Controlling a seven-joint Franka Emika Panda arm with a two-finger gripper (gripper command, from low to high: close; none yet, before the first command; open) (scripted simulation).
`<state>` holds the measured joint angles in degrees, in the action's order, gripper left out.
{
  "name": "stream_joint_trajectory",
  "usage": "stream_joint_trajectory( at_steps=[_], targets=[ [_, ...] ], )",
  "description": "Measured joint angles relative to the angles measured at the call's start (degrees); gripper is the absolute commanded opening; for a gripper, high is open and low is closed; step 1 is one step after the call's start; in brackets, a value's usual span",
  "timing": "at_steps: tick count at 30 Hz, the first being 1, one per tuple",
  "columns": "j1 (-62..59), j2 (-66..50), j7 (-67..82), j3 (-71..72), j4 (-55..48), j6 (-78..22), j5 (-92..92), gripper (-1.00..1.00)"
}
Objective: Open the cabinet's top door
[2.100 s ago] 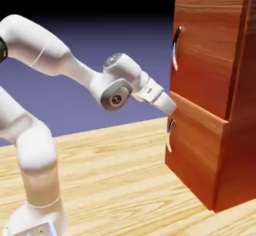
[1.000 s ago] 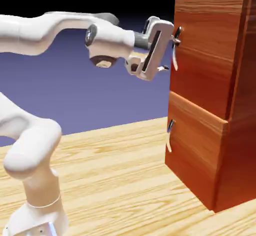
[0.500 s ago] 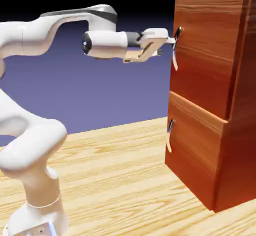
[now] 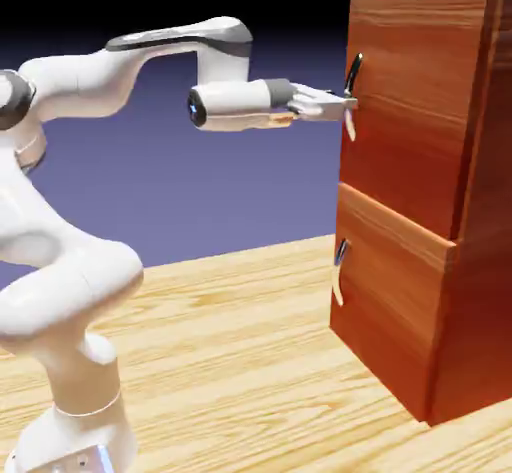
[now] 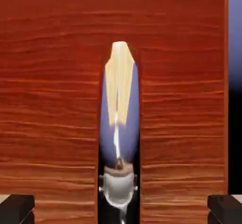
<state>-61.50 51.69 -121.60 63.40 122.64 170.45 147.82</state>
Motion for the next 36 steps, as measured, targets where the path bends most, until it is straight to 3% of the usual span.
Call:
stream_joint_trajectory(
  at_steps=[8, 22, 36],
  targets=[
    [12.45, 0.13, 0.4, -10.46, 10.38, -8.82, -5.77, -1.0],
    [32.83, 7.38, -4.41, -39.38, 30.76, -34.51, -30.74, -1.0],
    [35.62, 5.84, -4.34, -68.45, 33.52, -64.29, -59.58, -1.0]
  ],
)
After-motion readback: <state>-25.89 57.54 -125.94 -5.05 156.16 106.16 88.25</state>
